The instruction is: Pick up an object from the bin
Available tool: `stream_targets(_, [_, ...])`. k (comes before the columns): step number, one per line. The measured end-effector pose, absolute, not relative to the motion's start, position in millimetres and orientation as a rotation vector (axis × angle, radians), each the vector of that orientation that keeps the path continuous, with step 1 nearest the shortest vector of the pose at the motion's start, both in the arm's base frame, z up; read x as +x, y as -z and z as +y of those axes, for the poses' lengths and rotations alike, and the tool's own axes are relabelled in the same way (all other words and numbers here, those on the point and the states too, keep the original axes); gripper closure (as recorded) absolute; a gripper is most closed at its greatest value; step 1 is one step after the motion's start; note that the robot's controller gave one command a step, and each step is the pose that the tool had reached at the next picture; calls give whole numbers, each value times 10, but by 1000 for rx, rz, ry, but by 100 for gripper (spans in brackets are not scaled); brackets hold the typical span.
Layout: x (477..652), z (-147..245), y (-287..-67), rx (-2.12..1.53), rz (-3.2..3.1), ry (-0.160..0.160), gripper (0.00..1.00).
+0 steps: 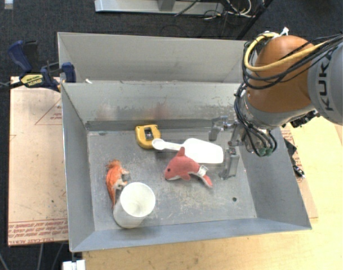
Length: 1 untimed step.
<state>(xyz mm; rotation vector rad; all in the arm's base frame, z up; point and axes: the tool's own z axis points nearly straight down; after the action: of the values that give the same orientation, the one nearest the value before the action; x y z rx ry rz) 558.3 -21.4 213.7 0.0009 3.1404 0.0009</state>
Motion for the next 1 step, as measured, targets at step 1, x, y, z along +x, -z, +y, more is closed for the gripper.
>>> stream_targets(1, [5627,-146,-1828,-102,3134,0,0])
